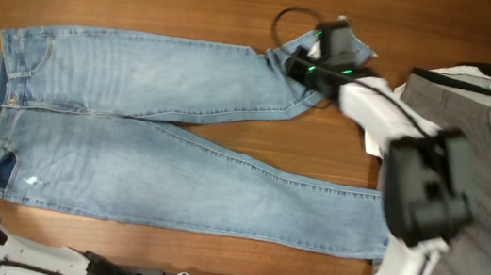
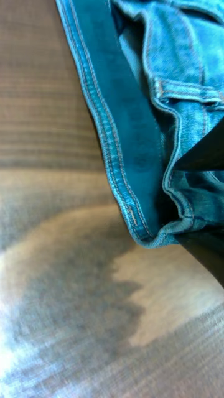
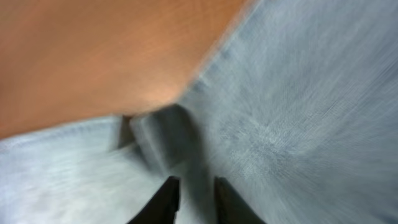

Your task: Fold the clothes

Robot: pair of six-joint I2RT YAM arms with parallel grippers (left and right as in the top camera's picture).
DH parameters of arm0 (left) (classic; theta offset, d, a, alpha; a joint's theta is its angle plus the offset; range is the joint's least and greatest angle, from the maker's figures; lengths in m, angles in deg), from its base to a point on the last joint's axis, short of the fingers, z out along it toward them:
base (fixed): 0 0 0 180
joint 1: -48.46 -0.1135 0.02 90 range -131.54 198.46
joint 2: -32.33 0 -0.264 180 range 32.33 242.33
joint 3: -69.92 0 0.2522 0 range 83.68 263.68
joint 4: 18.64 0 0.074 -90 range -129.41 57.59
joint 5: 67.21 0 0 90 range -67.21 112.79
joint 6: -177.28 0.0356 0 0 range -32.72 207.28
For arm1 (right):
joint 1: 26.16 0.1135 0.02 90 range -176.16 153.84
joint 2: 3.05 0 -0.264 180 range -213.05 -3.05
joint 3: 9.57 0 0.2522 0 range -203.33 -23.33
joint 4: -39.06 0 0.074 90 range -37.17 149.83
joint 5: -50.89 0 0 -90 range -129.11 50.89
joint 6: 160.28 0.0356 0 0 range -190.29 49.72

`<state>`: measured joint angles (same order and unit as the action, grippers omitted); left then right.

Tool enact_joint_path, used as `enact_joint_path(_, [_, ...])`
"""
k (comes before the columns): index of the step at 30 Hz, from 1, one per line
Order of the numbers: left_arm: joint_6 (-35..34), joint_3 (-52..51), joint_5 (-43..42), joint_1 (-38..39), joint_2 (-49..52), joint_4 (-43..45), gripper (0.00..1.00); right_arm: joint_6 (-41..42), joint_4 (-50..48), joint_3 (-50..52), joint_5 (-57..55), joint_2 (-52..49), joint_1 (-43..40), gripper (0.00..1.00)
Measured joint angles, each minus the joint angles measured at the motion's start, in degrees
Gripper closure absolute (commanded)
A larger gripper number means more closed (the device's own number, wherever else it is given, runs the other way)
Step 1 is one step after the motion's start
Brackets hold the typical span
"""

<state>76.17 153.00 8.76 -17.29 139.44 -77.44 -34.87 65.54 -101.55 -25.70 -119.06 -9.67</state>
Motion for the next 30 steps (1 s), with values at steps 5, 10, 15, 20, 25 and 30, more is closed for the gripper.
enact_joint_path(5, [0.70,3.48,-2.47,0.00,-0.87,-1.97,0.84,-3.72,27.50,-1.25,0.07,23.98,-11.65,0.66])
enact_joint_path(10, [-0.92,8.50,-2.62,-0.11,-5.14,-4.26,0.69,-8.35,46.56,-1.55,-0.17,32.48,-19.80,0.60])
enact_joint_path(15, [2.62,8.94,-10.03,0.94,-10.14,-4.22,0.44,-13.57,49.03,-1.20,-0.13,31.80,-19.91,0.55])
enact_joint_path(20, [13.97,9.11,-19.54,15.41,-11.21,-4.39,0.75,-14.73,47.78,-1.20,0.68,31.80,-19.91,0.53])
enact_joint_path(25, [22.53,9.51,-16.41,41.13,-7.56,5.09,0.96,-14.78,47.76,-1.11,1.99,31.80,-19.91,0.51])
enact_joint_path(30, [24.20,9.60,-9.18,56.02,3.10,14.73,0.96,-14.78,48.11,-1.09,2.21,31.80,-19.91,0.49])
